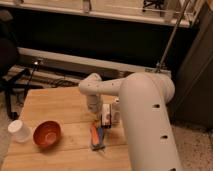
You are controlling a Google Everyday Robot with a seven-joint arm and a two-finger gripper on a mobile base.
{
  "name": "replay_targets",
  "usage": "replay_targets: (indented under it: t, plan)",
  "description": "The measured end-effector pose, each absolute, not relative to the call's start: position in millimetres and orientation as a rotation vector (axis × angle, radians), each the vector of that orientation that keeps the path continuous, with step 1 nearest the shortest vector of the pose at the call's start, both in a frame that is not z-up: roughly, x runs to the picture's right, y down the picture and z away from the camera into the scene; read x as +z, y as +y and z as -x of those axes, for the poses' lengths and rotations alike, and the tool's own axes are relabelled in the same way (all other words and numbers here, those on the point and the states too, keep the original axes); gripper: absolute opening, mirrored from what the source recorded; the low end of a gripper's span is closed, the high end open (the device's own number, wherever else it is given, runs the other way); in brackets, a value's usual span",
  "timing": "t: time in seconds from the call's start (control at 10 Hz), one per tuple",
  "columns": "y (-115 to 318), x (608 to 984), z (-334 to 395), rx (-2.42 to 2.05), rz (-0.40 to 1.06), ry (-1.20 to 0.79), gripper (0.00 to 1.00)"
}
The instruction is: Push the eraser across the table
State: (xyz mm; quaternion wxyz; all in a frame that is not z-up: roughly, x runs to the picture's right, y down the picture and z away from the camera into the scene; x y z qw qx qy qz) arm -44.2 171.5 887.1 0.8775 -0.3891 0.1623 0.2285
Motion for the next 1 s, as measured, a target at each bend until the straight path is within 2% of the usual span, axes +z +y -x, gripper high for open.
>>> replay_targets:
  t: [1.0]
  plan:
    - [178.8, 880.3, 28.6, 0.516, 0.816, 0.348, 0.03]
